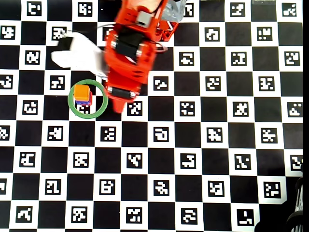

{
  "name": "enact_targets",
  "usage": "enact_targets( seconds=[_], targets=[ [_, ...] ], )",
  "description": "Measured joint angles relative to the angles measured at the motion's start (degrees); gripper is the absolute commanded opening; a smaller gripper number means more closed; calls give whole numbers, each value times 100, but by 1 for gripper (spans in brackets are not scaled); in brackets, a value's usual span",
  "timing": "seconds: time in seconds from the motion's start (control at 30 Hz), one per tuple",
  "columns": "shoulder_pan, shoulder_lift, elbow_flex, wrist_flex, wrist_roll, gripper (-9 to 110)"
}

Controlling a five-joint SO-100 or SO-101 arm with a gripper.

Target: Grab the red cube then put it in the green circle then put the blue cube on top and finally the orange cube on top

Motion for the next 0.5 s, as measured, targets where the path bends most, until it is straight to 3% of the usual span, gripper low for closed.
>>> enact_targets(
  seconds=[0.1, 0.23, 0.5],
  targets=[
    [-343, 229, 527, -448, 35, -5],
    [-606, 817, 1441, -1327, -378, -5],
    [-932, 2733, 3814, -3199, -2830, -6]
  ],
)
